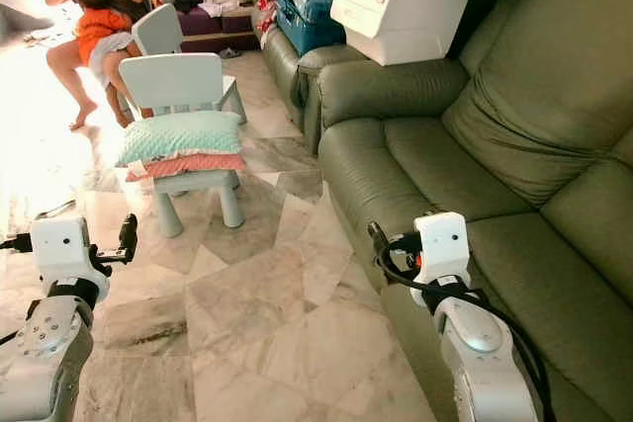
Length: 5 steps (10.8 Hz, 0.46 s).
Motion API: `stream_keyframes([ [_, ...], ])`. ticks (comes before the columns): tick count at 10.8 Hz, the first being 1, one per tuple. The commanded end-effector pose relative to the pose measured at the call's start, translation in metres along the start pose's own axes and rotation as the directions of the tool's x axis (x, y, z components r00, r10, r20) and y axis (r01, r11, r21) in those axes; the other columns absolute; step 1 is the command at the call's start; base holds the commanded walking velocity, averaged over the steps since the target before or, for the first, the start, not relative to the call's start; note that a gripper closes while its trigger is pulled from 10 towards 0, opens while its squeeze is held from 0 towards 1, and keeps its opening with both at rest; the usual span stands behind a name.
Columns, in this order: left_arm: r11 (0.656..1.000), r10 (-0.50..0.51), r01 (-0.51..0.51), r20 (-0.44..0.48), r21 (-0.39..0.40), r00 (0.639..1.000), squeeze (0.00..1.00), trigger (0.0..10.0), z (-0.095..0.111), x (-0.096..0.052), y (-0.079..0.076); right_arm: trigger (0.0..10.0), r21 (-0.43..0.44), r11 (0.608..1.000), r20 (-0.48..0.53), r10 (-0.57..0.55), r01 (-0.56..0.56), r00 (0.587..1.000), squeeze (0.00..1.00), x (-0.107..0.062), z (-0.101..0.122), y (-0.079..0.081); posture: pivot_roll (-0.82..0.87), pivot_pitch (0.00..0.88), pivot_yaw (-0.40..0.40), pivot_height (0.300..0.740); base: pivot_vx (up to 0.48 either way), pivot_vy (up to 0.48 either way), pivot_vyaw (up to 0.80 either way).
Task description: Move the pillow to the sofa
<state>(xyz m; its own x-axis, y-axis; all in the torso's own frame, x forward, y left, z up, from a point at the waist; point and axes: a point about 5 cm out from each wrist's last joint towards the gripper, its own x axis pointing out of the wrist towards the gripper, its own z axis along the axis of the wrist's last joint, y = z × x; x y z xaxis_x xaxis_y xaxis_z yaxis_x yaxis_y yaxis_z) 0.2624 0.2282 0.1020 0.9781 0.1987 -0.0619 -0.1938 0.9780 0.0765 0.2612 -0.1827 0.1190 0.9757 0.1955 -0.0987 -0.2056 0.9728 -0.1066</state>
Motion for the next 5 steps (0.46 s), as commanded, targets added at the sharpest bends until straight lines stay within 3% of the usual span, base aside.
stream_keyframes([
  [1, 1.0, 0.005, -0.004, 0.005, -0.017, 1.0, 0.0, 10.0, 0.0041, 0.0017, 0.0011, 10.0, -0.024, 1.0, 0.012, 0.001, -0.001, 1.0, 0.0, 0.0004, 0.005, -0.0009, -0.12, 0.0, -0.02, 0.74, 0.0, 0.0, 0.0],
  [3, 1.0, 0.003, -0.003, 0.0, -0.021, 1.0, 0.0, 10.0, 0.0041, 0.0017, 0.0018, 10.0, -0.012, 1.0, 0.018, -0.002, 0.003, 1.0, 0.0, 0.0007, 0.005, 0.0, -0.11, 0.0, -0.019, 0.74, 0.0, 0.0, 0.7],
  [5, 0.999, -0.017, 0.017, 0.0, -0.05, 1.0, 0.0, 10.0, 0.0045, 0.0014, 0.0008, 10.0, 0.001, 1.0, 0.019, -0.007, 0.007, 1.0, 0.0, 0.0004, 0.0047, 0.0002, -0.11, 0.0, -0.02, 0.74, 0.0, 0.0, 0.0],
])
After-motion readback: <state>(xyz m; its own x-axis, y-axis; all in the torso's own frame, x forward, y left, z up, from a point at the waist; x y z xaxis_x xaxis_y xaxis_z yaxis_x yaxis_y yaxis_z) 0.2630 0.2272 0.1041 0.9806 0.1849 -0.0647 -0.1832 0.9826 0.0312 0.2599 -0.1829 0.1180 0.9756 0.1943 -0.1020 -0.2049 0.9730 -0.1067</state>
